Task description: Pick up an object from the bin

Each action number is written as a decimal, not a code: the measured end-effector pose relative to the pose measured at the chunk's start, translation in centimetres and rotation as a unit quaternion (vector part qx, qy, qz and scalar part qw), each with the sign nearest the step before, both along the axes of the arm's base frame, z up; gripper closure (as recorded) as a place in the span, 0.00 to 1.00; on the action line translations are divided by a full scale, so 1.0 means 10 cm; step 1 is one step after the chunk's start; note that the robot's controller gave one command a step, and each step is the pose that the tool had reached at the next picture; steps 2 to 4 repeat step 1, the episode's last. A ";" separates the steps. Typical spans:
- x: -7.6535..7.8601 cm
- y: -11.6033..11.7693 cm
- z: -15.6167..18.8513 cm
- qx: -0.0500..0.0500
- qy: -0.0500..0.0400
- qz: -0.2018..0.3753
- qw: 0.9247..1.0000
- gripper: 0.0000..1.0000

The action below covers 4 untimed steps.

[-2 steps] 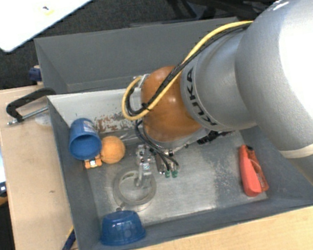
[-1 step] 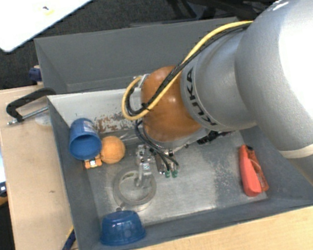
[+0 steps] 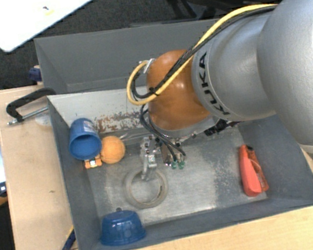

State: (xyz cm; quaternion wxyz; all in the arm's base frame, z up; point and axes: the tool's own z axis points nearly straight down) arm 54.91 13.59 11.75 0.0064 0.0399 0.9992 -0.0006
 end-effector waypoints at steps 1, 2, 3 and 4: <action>0.16 0.00 -0.05 0.002 -0.005 -0.006 1.000 0.00; 0.16 0.00 -0.05 0.002 -0.005 -0.006 1.000 0.00; 0.16 0.00 -0.05 0.002 -0.005 -0.006 1.000 0.00; 0.16 0.00 -0.05 0.002 -0.005 -0.006 1.000 0.00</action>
Offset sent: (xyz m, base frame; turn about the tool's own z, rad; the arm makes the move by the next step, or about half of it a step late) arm 0.0000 0.0000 0.0000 0.0000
